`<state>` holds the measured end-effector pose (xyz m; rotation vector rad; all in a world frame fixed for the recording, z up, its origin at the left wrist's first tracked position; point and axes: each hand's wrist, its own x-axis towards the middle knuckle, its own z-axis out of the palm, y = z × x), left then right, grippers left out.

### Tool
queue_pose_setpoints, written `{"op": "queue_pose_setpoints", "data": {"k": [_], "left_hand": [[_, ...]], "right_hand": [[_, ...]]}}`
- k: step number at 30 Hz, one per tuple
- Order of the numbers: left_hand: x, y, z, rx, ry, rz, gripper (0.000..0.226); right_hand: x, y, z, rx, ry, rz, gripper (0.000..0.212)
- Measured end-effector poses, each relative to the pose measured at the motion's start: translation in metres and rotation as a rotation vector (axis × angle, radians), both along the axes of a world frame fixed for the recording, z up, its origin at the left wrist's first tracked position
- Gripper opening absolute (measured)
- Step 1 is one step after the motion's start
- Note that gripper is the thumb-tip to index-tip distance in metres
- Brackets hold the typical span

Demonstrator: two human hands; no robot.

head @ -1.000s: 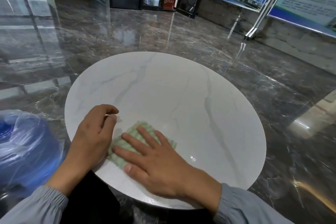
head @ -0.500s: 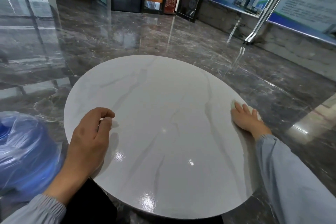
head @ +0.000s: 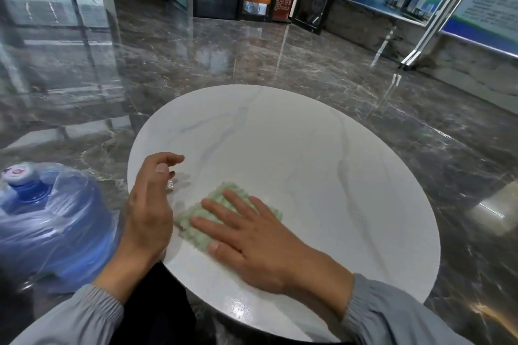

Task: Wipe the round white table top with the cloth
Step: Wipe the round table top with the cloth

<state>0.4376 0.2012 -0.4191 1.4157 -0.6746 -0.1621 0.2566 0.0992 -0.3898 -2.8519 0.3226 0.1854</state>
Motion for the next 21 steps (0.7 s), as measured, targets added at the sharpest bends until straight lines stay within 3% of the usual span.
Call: {"op": "queue_pose_setpoints", "data": {"k": [7,11,14,18,21], "left_hand": [[0.001,-0.002,-0.002,-0.032,0.051,0.000,0.036],[0.001,-0.004,-0.005,-0.025,0.010,0.023,0.040],[0.001,-0.004,-0.006,-0.026,-0.019,0.035,0.042],[0.003,-0.003,-0.007,-0.046,-0.005,0.055,0.045],[0.003,-0.002,-0.007,-0.063,0.008,0.063,0.044]], "right_hand": [[-0.067,-0.199,-0.009,-0.153,0.101,-0.695,0.053],[-0.099,-0.242,-0.008,-0.085,0.132,-1.039,0.056],[-0.059,-0.218,-0.009,-0.134,0.138,-0.911,0.056],[0.022,-0.114,-0.014,-0.271,0.108,-0.447,0.057],[0.053,-0.026,-0.015,-0.178,0.026,-0.163,0.056]]}}
